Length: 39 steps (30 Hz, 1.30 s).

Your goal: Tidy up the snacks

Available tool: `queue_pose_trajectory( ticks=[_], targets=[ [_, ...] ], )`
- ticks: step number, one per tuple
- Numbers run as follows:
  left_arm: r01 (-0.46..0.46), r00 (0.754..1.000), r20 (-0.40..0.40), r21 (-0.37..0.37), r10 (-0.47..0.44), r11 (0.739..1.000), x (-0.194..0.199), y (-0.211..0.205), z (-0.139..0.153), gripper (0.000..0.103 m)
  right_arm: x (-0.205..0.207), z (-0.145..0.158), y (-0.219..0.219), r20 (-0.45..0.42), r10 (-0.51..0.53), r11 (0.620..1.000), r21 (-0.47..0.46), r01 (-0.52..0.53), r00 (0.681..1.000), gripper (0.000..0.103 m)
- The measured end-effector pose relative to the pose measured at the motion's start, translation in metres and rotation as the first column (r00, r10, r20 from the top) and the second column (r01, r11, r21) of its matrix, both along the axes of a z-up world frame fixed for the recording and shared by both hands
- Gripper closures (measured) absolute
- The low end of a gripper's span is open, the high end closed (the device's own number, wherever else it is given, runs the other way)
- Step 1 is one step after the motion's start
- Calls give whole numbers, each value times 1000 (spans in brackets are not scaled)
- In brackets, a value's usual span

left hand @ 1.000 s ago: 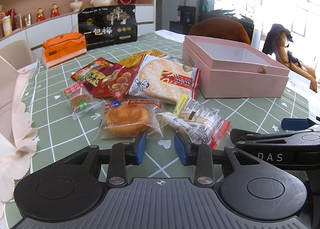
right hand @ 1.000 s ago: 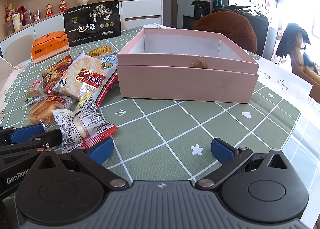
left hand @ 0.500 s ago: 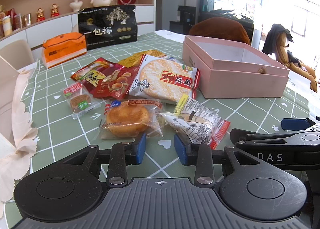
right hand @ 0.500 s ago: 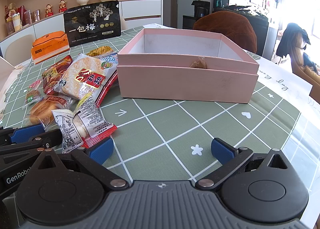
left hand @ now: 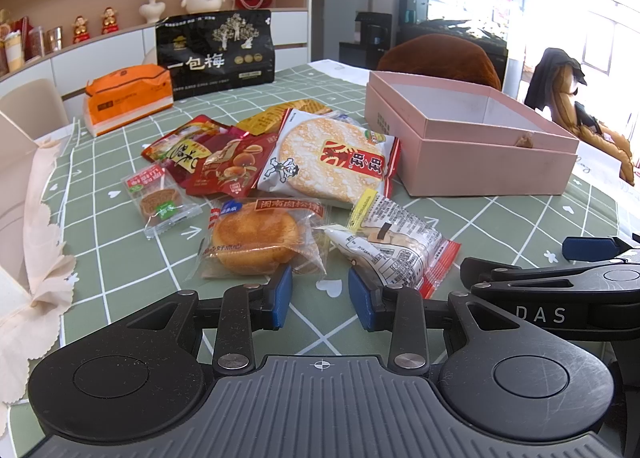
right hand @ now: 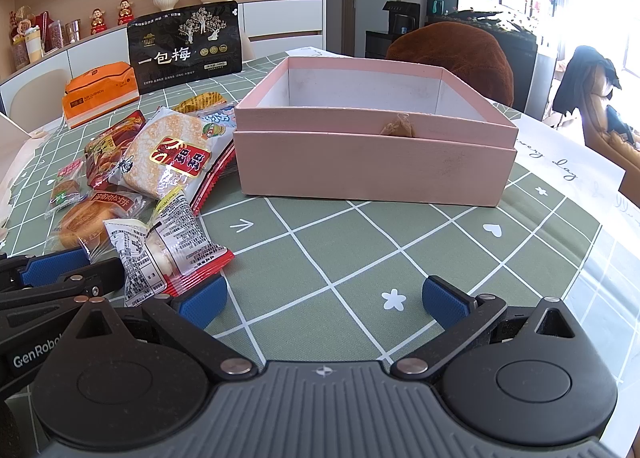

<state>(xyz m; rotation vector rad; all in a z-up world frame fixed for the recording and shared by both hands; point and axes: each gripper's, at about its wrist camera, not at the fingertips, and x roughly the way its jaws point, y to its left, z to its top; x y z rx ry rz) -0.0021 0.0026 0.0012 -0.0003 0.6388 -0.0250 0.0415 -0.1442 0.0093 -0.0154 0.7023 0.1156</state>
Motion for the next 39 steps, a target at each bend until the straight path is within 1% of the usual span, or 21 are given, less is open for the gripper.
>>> queue_pose_trajectory(
  ticks=[30,33,35,36,37,39],
  targets=[
    [0,1000,0,2,0,1000,1,1,-1,65,-2,-1,1,0,0,1000,0,0,1000,0],
    [-1,1000,0,11,1,1000,1,0,-1,65,-3,-1,0,-1,8,1000,0,-8,1000,0],
    [6,1000,0,12,-6,1000,0,-1,0,65,0,2,-3,-35,48,999,-3,-48,998,0],
    [13,1000,-6,8,-13,1000,0,0,0,65,1,-4,-5,-61,66,998,-2,-66,996,0],
    [24,999,-24,4,-24,1000,3,2,3,66,3,-9,-7,-93,86,996,-6,-87,992,0],
    [56,995,-81,-33,-59,998,12,8,12,66,7,-8,-7,-153,109,994,-11,-112,982,0]
  ],
)
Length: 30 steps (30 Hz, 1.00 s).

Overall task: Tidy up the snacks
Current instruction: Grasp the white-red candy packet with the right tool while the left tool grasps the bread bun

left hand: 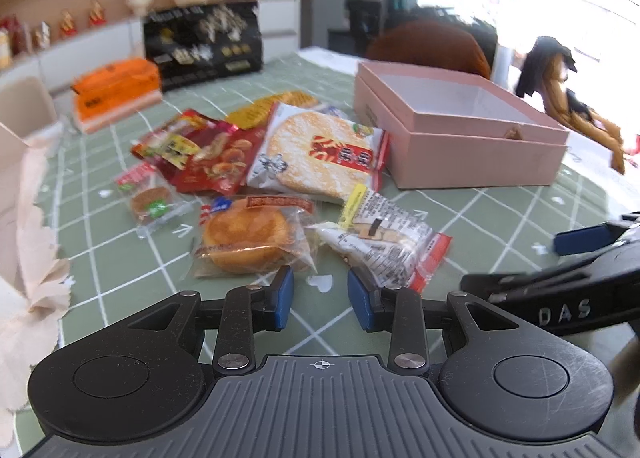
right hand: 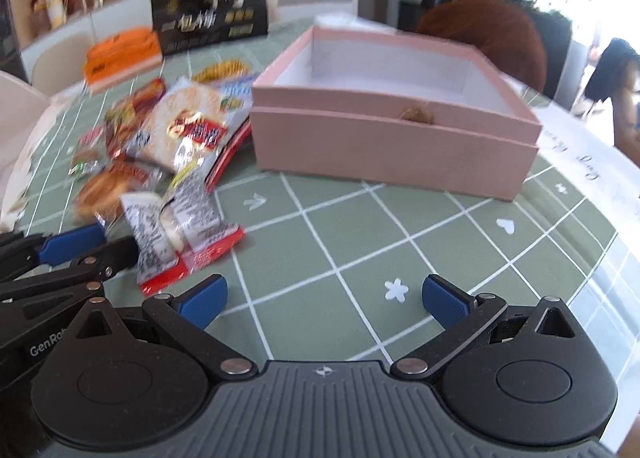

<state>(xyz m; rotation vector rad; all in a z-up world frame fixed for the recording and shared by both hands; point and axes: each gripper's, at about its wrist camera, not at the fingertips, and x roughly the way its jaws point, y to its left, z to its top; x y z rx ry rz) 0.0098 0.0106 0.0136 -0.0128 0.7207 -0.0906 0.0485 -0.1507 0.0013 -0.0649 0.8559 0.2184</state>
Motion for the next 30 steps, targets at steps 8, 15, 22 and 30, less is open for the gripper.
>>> queue_pose_trajectory(
  ticks=[8,15,22,30],
  targets=[
    [-15,1000,-20,-204,11,979,27,57,38,68,15,4,7,-142,4,999,-35,-9,990,0],
    [-81,997,-21,-284,78,955,51,96,55,68,13,25,31,-91,61,993,103,-51,994,6],
    [-216,969,-167,-231,180,949,66,107,30,69,38,14,69,-128,93,995,36,-89,987,42],
    [-136,977,-201,-308,76,942,41,75,20,68,34,14,22,-141,-15,1000,12,17,990,49]
  ],
)
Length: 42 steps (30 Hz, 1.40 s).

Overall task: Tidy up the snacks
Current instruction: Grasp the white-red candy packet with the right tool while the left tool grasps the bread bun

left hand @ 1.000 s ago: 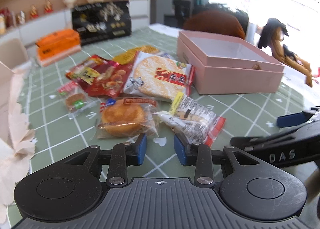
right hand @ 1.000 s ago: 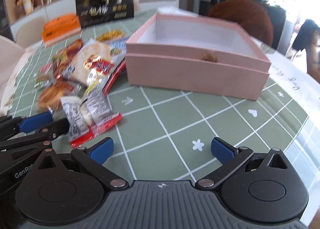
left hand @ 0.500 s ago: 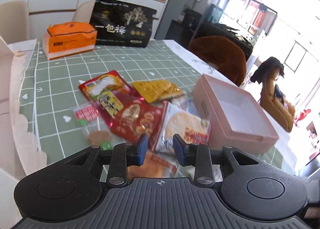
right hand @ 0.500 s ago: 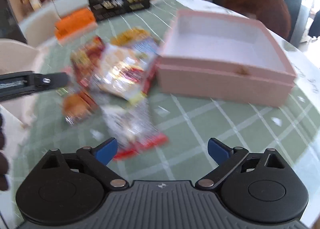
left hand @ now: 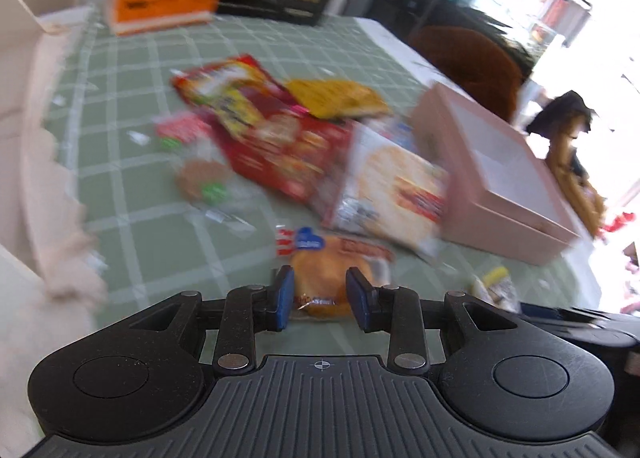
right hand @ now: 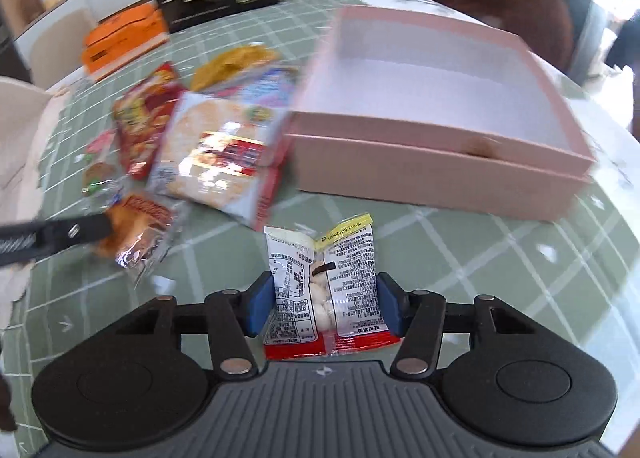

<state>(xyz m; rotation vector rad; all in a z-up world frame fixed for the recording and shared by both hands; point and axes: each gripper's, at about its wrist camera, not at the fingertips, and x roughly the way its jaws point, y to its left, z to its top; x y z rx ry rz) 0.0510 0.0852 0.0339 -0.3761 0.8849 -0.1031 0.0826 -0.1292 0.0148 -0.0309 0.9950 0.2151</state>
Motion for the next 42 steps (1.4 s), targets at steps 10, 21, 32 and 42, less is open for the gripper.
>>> queue_pose_trajectory(
  ticks=[10,21,32,42],
  targets=[
    [256,964,65,49,-259,965,-7,-61,4,68,-17,-7,-69,23,-162,986,-48,163,987,41],
    [458,859,17,422,-511,783,-5,-106,-1,54,-34,-9,-82,25,-161,985,-50,162,987,30],
    [455,861,-10,460,-508,762,9,-103,-6,27,-28,-12,-83,9,-177,983,-56,178,984,19],
    [471,871,-36,348,-491,810,33,-94,-14,27,-29,-16,-83,29,-196,979,-47,197,980,11]
  ],
)
